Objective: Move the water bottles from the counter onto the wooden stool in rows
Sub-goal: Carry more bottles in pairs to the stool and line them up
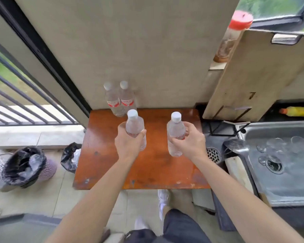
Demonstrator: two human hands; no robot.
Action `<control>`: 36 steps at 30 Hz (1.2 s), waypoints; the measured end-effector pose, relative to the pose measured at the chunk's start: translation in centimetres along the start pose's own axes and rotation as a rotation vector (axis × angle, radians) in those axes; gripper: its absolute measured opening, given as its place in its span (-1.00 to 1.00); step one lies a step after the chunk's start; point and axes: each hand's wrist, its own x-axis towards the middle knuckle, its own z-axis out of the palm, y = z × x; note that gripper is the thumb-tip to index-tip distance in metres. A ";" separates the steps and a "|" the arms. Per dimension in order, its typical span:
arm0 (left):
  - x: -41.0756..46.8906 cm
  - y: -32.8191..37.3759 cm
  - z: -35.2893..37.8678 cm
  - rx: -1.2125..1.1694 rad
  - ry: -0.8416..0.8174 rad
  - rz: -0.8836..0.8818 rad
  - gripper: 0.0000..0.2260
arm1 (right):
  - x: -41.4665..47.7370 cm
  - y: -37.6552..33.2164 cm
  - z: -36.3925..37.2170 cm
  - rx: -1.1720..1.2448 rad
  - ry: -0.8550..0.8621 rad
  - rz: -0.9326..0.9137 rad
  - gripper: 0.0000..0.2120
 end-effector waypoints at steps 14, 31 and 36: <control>5.6 -1.5 1.7 0.186 -0.231 0.160 -0.39 | 4.1 0.1 2.0 -0.139 -0.106 -0.021 -0.25; 5.9 -1.5 -2.3 0.205 -0.471 0.371 -0.57 | 4.2 -2.1 0.5 -0.076 -0.008 -0.209 -0.54; 8.8 0.6 -1.5 0.239 -0.335 0.438 -0.72 | 6.8 -2.9 0.7 -0.105 0.003 -0.231 -0.54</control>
